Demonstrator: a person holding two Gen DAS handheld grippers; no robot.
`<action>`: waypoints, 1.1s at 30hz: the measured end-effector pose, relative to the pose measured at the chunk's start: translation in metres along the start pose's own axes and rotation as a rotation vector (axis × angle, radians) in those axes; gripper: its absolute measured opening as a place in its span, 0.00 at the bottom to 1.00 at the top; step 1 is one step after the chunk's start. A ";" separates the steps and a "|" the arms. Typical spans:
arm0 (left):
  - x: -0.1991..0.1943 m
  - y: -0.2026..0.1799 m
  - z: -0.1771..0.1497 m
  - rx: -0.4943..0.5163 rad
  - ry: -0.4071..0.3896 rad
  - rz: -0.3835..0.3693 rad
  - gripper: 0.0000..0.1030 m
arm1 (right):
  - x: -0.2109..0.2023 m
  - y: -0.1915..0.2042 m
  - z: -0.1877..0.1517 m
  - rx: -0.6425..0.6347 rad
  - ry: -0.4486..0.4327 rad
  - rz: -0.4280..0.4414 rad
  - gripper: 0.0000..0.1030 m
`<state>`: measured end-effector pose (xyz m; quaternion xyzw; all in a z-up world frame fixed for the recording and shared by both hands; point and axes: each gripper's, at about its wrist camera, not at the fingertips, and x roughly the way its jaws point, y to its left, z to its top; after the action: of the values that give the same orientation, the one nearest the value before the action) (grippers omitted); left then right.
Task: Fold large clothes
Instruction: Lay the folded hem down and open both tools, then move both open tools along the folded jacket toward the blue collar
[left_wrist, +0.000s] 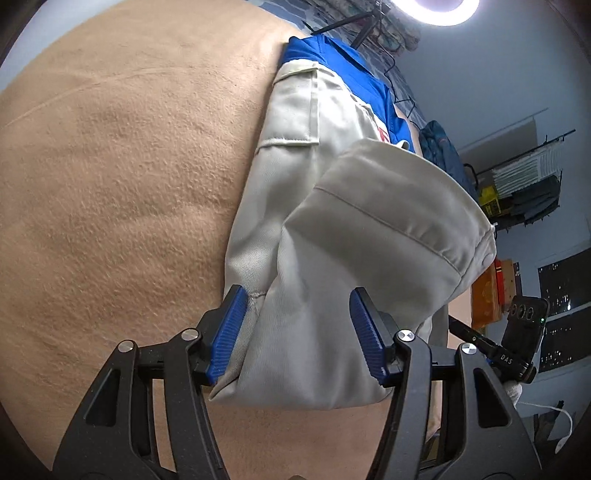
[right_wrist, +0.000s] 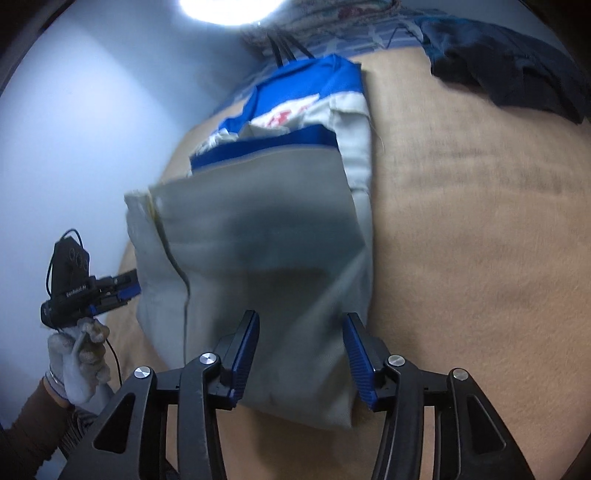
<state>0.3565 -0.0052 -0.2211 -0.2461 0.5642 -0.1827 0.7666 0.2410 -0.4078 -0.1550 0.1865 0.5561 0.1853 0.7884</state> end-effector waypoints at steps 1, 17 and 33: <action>0.000 -0.001 -0.001 0.011 0.002 0.011 0.48 | -0.001 -0.003 -0.003 0.007 0.008 0.021 0.48; -0.029 -0.007 -0.034 0.016 -0.038 0.025 0.03 | -0.008 0.018 -0.014 -0.060 -0.009 -0.035 0.05; -0.053 -0.058 -0.036 0.327 -0.216 0.176 0.16 | -0.045 0.026 0.005 -0.176 -0.260 -0.150 0.32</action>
<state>0.3063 -0.0286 -0.1554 -0.0863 0.4611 -0.1766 0.8653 0.2292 -0.4087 -0.1044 0.0969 0.4435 0.1483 0.8786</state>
